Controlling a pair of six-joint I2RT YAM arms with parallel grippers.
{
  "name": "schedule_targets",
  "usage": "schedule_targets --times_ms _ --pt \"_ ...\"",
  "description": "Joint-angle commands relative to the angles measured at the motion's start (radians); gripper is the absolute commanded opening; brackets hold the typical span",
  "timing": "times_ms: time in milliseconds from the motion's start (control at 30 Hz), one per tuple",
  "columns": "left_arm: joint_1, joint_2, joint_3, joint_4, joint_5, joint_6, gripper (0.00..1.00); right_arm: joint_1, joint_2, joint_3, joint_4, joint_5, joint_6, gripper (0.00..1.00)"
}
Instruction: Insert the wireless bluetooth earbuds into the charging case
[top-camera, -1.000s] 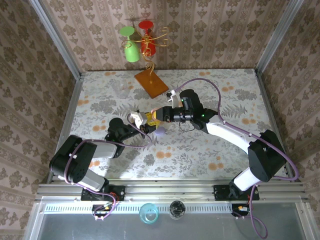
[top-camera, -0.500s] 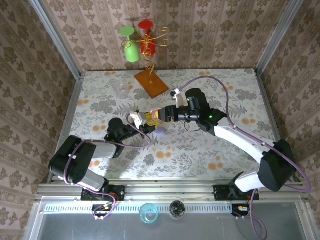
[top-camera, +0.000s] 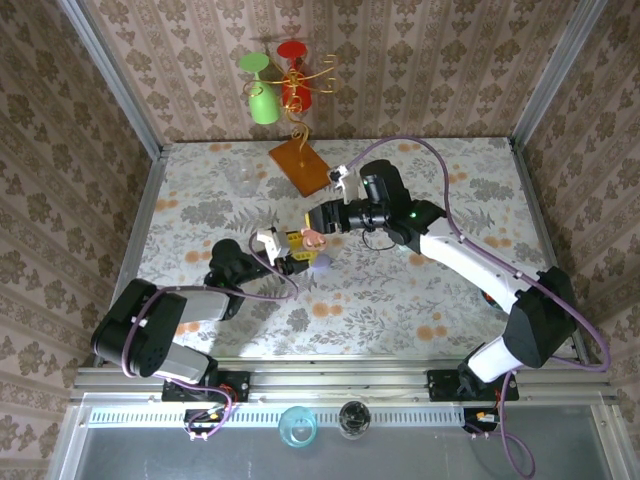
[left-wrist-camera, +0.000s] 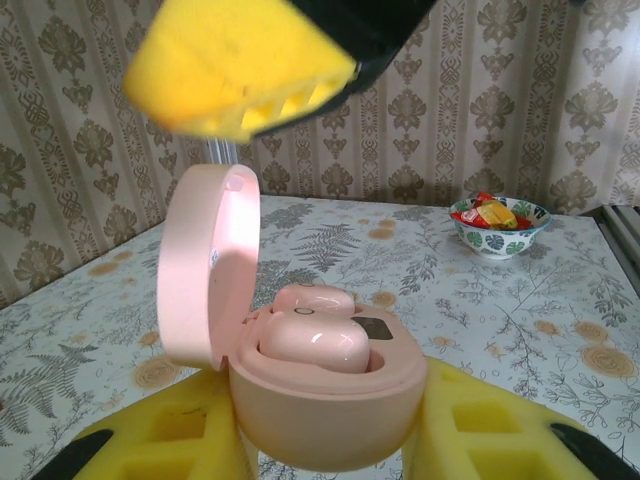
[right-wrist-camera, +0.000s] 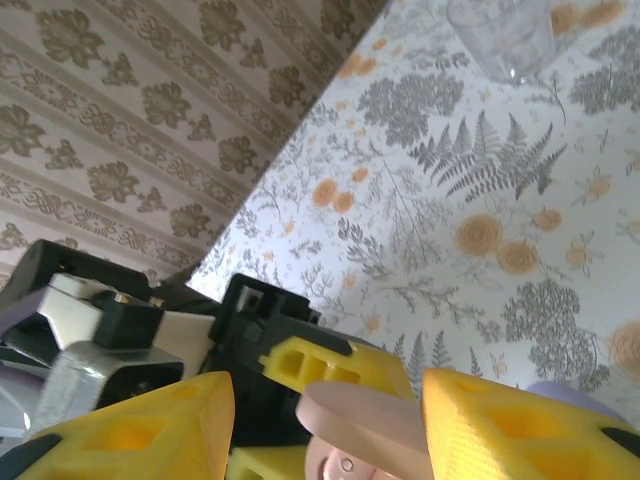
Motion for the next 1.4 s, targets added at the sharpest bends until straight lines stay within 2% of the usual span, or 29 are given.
schedule_targets --times_ms 0,267,433,533,633,833,1000,1133,1200,1367 --pt "0.01 -0.023 -0.011 0.041 0.0 0.003 0.28 0.003 -0.015 0.004 -0.042 -0.032 -0.028 0.54" --pt "0.019 -0.033 -0.008 0.041 -0.02 -0.021 0.28 -0.007 -0.051 -0.029 -0.054 -0.101 -0.045 0.55" --pt "0.02 -0.036 -0.005 0.047 -0.018 -0.038 0.28 -0.031 -0.08 -0.049 -0.017 -0.097 0.015 0.55" --pt "0.019 -0.05 0.001 0.048 -0.033 -0.063 0.28 -0.072 -0.094 -0.113 0.104 -0.112 0.166 0.63" --pt "0.02 -0.073 0.007 0.047 -0.068 -0.092 0.28 -0.109 -0.086 -0.176 0.229 -0.203 0.3 0.68" --pt "0.008 -0.096 0.031 0.048 -0.085 -0.115 0.28 -0.117 -0.035 -0.267 0.492 -0.363 0.49 0.68" --pt "-0.003 -0.091 0.05 0.048 -0.099 -0.111 0.28 -0.102 0.031 -0.336 0.748 -0.424 0.657 0.67" --pt "-0.009 -0.078 0.068 0.047 -0.088 -0.112 0.28 -0.1 0.074 -0.375 0.93 -0.447 0.773 0.65" --pt "-0.01 -0.071 0.072 0.048 -0.084 -0.111 0.28 -0.1 0.085 -0.386 0.984 -0.45 0.81 0.6" --pt "-0.013 -0.059 0.075 0.047 -0.082 -0.107 0.28 -0.104 0.094 -0.399 0.999 -0.445 0.827 0.34"
